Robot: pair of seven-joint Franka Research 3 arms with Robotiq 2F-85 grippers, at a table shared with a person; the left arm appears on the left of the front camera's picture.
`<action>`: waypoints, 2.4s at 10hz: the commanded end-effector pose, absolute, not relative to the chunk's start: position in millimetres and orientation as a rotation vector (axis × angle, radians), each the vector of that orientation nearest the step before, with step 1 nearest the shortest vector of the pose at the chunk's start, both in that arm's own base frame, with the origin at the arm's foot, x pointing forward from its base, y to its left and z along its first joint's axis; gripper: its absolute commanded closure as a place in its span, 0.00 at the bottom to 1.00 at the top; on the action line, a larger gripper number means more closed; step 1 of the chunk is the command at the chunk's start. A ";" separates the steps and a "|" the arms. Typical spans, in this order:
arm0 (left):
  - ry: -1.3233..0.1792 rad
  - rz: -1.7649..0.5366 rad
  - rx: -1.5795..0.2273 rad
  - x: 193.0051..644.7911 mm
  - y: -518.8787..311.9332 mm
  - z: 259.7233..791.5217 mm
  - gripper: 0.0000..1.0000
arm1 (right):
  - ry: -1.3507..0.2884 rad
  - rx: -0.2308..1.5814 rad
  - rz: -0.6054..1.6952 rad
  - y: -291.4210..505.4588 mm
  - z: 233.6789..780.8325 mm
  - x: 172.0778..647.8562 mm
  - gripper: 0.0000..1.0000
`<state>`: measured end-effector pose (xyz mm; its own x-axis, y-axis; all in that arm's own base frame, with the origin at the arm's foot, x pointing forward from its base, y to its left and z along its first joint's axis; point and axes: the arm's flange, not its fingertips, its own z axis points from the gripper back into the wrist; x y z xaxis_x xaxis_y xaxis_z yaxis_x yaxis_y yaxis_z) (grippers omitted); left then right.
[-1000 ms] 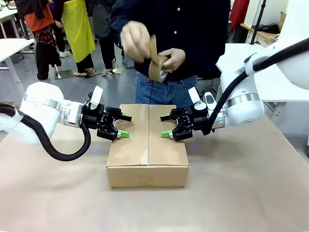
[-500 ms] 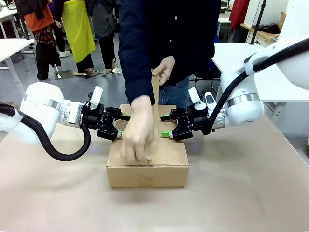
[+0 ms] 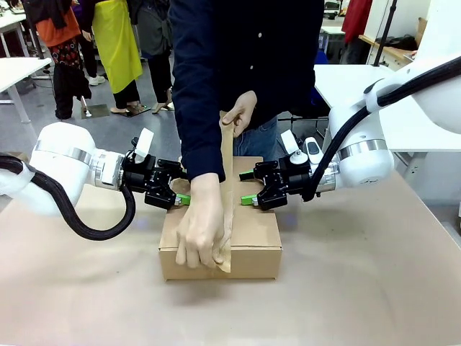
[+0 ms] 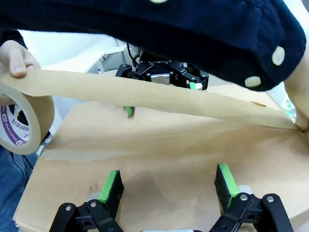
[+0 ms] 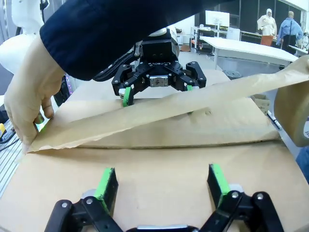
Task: Pack the gift set into the box.
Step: Press and hold the closed box until the human finishes sealing it.
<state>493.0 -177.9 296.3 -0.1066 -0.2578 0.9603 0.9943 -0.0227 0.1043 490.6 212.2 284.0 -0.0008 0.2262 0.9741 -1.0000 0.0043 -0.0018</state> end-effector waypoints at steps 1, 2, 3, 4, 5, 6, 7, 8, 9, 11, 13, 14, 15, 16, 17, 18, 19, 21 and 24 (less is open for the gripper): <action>-1.098 -1.423 -0.968 491.7 -177.1 293.0 0.00 | -1.060 1.027 1.307 211.9 281.3 488.5 0.00; -1.098 -1.423 -0.968 491.7 -177.1 293.0 0.00 | -1.060 1.027 1.307 211.9 281.3 488.5 0.00; -1.098 -1.423 -0.968 491.7 -177.1 293.0 0.00 | -1.060 1.027 1.307 211.9 281.3 488.5 0.00; -1.098 -1.423 -0.968 491.7 -177.1 293.0 0.00 | -1.060 1.027 1.307 211.9 281.3 488.5 0.00; -1.098 -1.423 -0.968 491.7 -177.1 293.0 0.00 | -1.060 1.027 1.307 211.9 281.3 488.5 0.00; -1.098 -1.423 -0.968 491.7 -177.1 293.0 0.00 | -1.060 1.027 1.307 211.9 281.3 488.5 0.00; -1.098 -1.423 -0.968 491.7 -177.1 293.0 0.00 | -1.060 1.027 1.307 211.9 281.3 488.5 0.00; -1.098 -1.423 -0.968 491.7 -177.1 293.0 0.00 | -1.060 1.027 1.307 211.9 281.3 488.5 0.00; -1.098 -1.423 -0.968 491.7 -177.1 293.0 0.00 | -1.060 1.027 1.307 211.9 281.3 488.5 0.00; -1.098 -1.423 -0.968 491.7 -177.1 293.0 0.00 | -1.060 1.027 1.307 211.9 281.3 488.5 0.00; -1.098 -1.423 -0.968 491.7 -177.1 293.0 0.00 | -1.060 1.027 1.307 211.9 281.3 488.5 0.00; -1.098 -1.423 -0.968 491.7 -177.1 293.0 0.00 | -1.060 1.027 1.307 211.9 281.3 488.5 0.00; -1.098 -1.423 -0.968 491.7 -177.1 293.0 0.00 | -1.060 1.027 1.307 211.9 281.3 488.5 0.00; -1.098 -1.423 -0.968 491.7 -177.1 293.0 0.00 | -1.060 1.027 1.307 211.9 281.3 488.5 0.00; -1.098 -1.423 -0.968 491.7 -177.1 293.0 0.00 | -1.060 1.027 1.307 211.9 281.3 488.5 0.00; -1.098 -1.423 -0.968 491.7 -177.1 293.0 0.00 | -1.060 1.027 1.307 211.9 281.3 488.5 0.00; -1.098 -1.423 -0.968 491.7 -177.1 293.0 0.00 | -1.060 1.027 1.307 211.9 281.3 488.5 0.00; -1.098 -1.423 -0.968 491.7 -177.1 293.0 0.00 | -1.060 1.027 1.307 211.9 281.3 488.5 0.00; -1.098 -1.423 -0.968 491.7 -177.1 293.0 0.00 | -1.060 1.027 1.307 211.9 281.3 488.5 0.00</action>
<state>493.0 -177.8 294.8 -0.1038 -0.2582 0.9605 0.9946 -0.0226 0.1014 489.8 211.7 282.9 0.0005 0.2271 0.9739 -1.0000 0.0045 -0.0005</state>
